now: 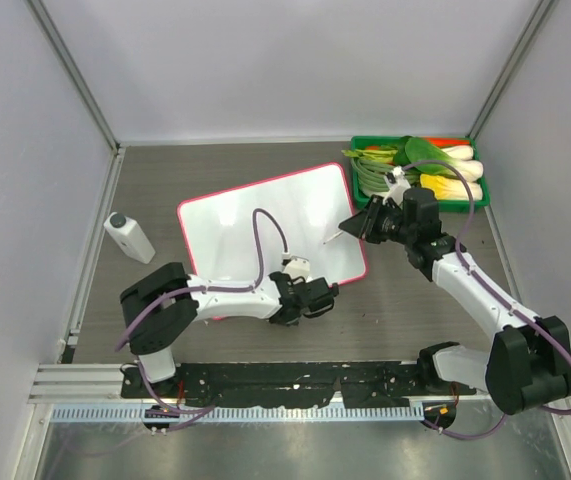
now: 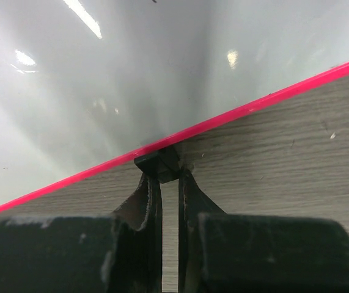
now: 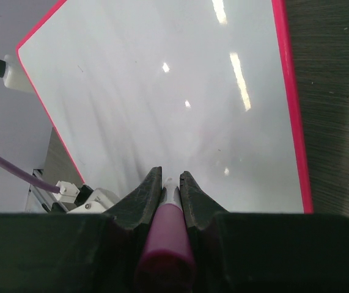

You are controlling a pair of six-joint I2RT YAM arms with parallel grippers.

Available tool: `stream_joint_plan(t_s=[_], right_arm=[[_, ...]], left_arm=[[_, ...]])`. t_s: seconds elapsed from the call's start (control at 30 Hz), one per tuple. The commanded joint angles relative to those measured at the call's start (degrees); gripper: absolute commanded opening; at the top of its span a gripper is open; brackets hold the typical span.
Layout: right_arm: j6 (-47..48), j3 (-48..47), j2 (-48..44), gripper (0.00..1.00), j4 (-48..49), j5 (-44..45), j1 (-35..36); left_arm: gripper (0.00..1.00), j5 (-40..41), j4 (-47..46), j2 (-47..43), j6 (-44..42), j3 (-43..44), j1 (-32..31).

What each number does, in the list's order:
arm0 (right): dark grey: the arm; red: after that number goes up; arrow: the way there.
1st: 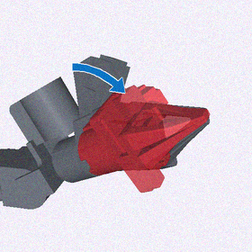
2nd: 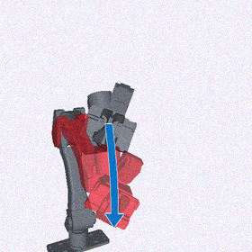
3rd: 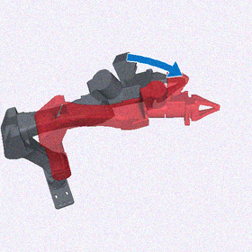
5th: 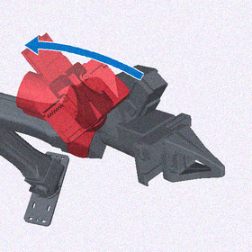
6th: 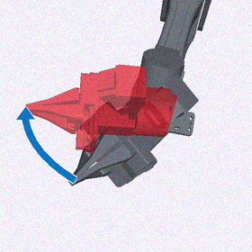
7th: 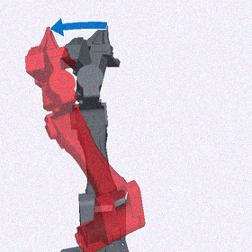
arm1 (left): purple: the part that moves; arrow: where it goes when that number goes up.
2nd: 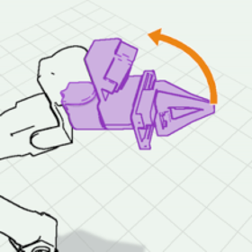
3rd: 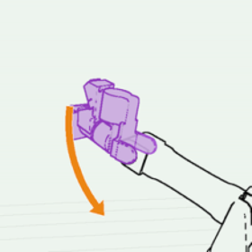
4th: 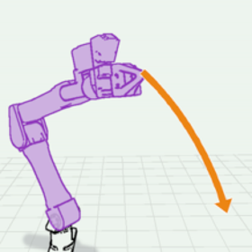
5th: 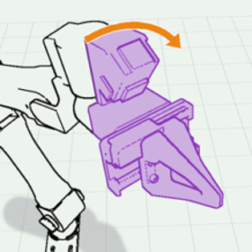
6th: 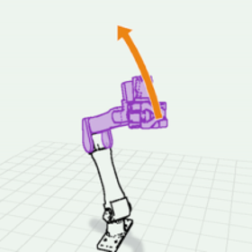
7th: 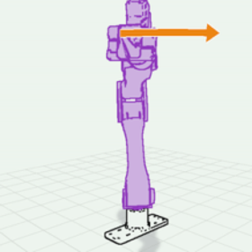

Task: Write a sentence on the whiteboard
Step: Move the whiteboard to the center of the board.

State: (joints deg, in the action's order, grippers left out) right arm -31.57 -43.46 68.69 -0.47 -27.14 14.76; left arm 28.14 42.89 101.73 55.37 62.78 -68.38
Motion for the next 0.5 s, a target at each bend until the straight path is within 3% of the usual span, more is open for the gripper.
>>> stream_joint_plan(t_s=[0.0, 0.27, 0.3, 0.33, 0.4, 0.47], right_arm=[[0.55, -2.77, -2.94, 0.01, 2.58, -0.73, -0.26], [-1.04, -5.05, -3.55, 0.01, 2.14, -2.66, -0.26], [-1.12, -5.05, -3.65, 0.01, 1.97, -2.57, -0.26], [-0.95, -5.49, -4.17, 0.01, 1.53, -2.48, -0.35], [-0.60, -6.10, -4.61, 0.01, 0.83, -1.87, -0.26], [0.02, -6.28, -4.96, 0.02, 0.82, -0.99, -0.35]], left_arm=[[0.00, -0.54, 0.97, -2.77, -1.06, -3.54, -3.25], [0.00, 2.00, 1.57, -2.42, -2.73, -2.76, -6.06], [0.09, 2.44, 2.19, -2.59, -2.82, -2.32, -5.98], [0.33, 2.79, 2.45, -2.85, -3.08, -2.32, -6.06], [0.54, 3.41, 2.28, -4.34, -3.87, -2.58, -5.98], [0.67, 4.38, 1.84, -6.45, -4.13, -3.02, -6.06]])
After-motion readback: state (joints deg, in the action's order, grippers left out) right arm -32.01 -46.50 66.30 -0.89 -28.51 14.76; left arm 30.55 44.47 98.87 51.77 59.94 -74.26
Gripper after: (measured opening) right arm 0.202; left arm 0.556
